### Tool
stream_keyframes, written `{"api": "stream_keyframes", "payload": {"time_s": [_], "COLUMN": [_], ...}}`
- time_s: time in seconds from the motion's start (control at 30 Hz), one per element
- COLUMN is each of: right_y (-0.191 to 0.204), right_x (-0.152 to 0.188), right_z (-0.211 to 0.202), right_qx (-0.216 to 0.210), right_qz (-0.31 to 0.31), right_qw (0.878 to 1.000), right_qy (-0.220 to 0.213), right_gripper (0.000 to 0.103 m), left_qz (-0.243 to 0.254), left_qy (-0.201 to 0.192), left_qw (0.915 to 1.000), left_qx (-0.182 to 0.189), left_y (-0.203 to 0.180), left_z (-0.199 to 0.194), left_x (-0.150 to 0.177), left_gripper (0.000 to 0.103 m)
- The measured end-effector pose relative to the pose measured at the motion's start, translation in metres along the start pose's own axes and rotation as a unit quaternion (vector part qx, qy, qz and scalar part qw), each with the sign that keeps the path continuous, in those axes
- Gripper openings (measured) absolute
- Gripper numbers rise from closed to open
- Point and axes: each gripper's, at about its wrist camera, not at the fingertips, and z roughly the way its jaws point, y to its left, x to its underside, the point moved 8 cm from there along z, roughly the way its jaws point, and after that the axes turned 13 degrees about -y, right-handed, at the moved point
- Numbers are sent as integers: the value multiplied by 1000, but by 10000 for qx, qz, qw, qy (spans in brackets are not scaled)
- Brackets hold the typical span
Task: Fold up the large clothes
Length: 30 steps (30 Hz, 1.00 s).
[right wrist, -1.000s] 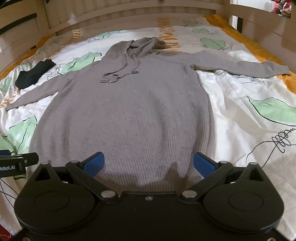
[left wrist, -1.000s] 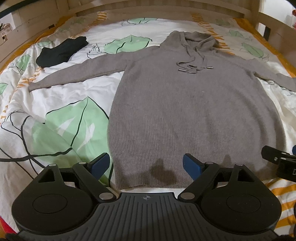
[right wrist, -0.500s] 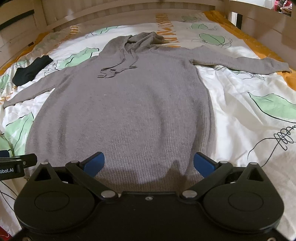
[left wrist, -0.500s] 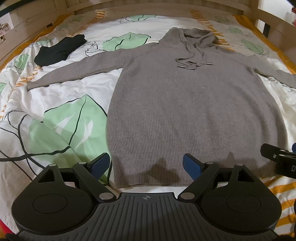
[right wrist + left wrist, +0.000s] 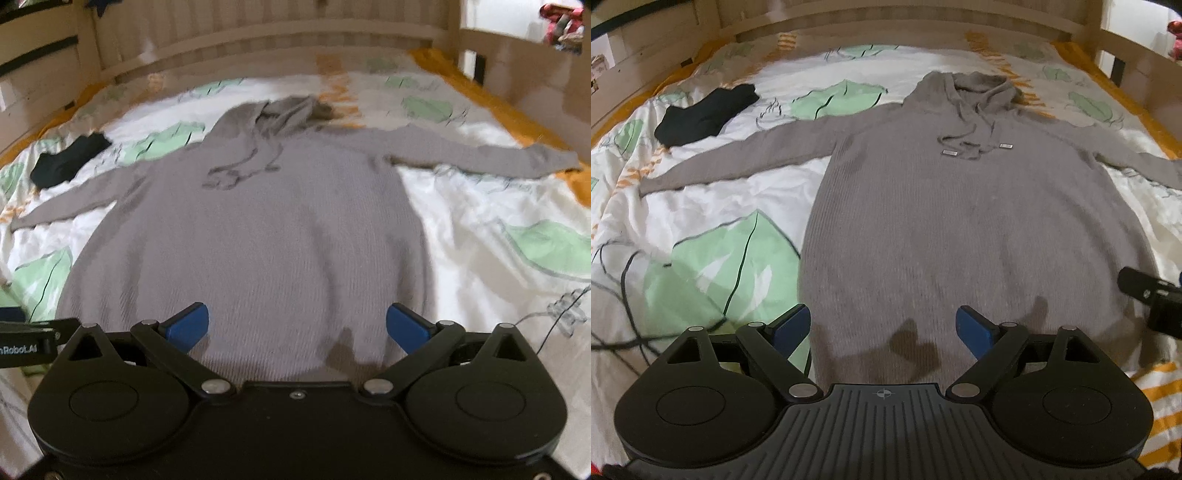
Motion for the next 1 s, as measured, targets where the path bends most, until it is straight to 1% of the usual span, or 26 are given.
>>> {"api": "stream_keyframes", "payload": {"time_s": [0.07, 0.17, 0.23, 0.33, 0.4, 0.5, 0.63, 0.77, 0.87, 1.0], "right_y": [-5, -18, -26, -41, -54, -76, -115, -157, -187, -226], "right_x": [-7, -20, -29, -42, -53, -68, -87, -100, -104, -108], "right_z": [-1, -1, 4, 13, 20, 31, 52, 78, 100, 124], "right_qx": [149, 482, 459, 378, 311, 363, 484, 595, 769, 1082], "right_qz": [17, 64, 23, 146, 258, 464, 616, 889, 1079, 1245], "right_qw": [9998, 9980, 9980, 9982, 9984, 9977, 9966, 9943, 9908, 9853], "right_qy": [-164, -393, -429, -439, -389, -320, -243, 35, 293, 439], "right_gripper": [102, 102, 102, 99, 95, 94, 91, 90, 89, 89], "left_qz": [14, 58, 95, 74, 57, -35, -165, -128, -66, 6], "left_qy": [-111, -324, -453, -616, -664, -706, -521, -285, -114, -11], "left_qw": [9999, 9992, 9985, 9972, 9967, 9958, 9958, 9964, 9962, 9960], "left_qx": [59, 206, 303, 409, 459, 585, 731, 793, 865, 899], "left_y": [-2, -6, -8, -10, -10, -11, -11, -12, -14, -14], "left_z": [2, 8, 13, 23, 31, 46, 73, 104, 127, 156], "left_x": [-7, -20, -31, -48, -58, -73, -88, -99, -107, -114], "left_gripper": [86, 86, 86, 86, 86, 86, 86, 86, 86, 86]}}
